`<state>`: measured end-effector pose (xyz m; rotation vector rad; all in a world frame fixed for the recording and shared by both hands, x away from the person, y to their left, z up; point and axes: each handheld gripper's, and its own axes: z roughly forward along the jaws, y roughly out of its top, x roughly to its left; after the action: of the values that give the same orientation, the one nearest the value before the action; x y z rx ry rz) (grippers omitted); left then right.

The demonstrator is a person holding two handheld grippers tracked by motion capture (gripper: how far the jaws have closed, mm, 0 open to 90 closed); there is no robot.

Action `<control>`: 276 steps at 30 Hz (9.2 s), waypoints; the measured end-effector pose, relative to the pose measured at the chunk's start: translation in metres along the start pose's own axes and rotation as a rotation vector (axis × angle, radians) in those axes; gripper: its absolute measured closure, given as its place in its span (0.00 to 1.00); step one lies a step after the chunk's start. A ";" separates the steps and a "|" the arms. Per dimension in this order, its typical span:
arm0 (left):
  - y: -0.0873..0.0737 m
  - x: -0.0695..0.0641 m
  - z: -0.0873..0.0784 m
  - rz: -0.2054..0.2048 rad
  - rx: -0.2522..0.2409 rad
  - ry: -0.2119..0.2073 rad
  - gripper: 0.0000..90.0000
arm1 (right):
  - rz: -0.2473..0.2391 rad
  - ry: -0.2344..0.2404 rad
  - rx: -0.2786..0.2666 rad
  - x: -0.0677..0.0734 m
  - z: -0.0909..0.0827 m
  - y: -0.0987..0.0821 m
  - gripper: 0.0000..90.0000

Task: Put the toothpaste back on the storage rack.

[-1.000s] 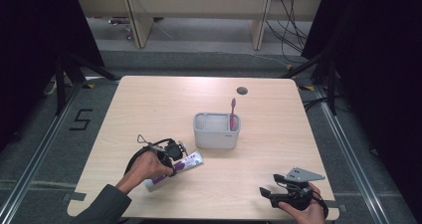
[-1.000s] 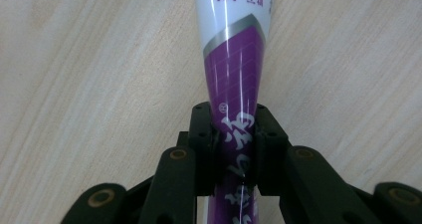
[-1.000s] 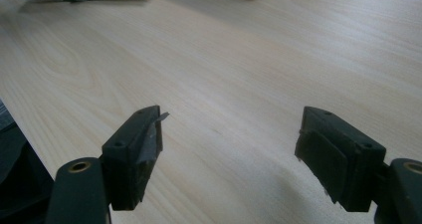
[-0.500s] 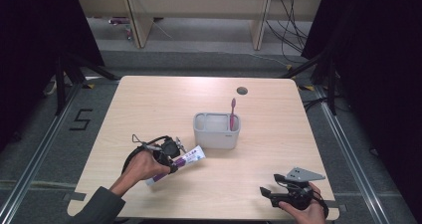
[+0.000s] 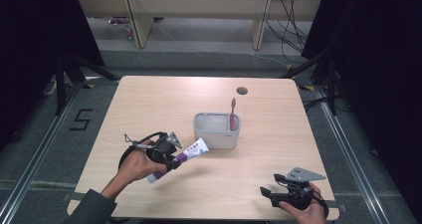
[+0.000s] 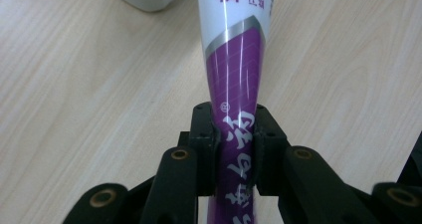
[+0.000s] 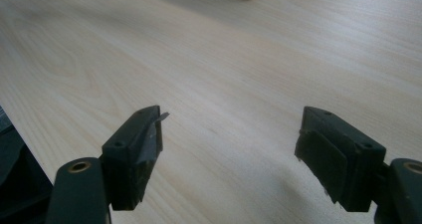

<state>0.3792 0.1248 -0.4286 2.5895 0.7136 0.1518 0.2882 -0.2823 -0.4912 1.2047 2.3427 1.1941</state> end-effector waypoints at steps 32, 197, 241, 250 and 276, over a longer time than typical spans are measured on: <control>0.045 0.011 -0.043 -0.117 -0.488 0.072 0.84 | 0.005 0.002 0.007 -0.001 0.000 0.000 0.29; 0.091 0.024 0.012 -0.248 -0.700 0.125 0.35 | 0.029 0.024 0.019 -0.002 0.000 -0.002 0.29; 0.011 0.013 -0.010 -0.277 -0.708 0.122 0.21 | 0.037 0.022 0.025 0.000 0.001 -0.002 0.29; -0.005 0.017 -0.011 -0.295 -0.724 0.126 0.21 | 0.037 0.026 0.030 0.000 0.001 -0.002 0.29; -0.047 -0.004 0.002 -0.284 -0.697 0.119 0.20 | 0.036 0.024 0.030 0.001 0.001 -0.002 0.29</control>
<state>0.3546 0.1578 -0.4513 1.8124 0.8738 0.3896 0.2871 -0.2816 -0.4936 1.2543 2.3746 1.1953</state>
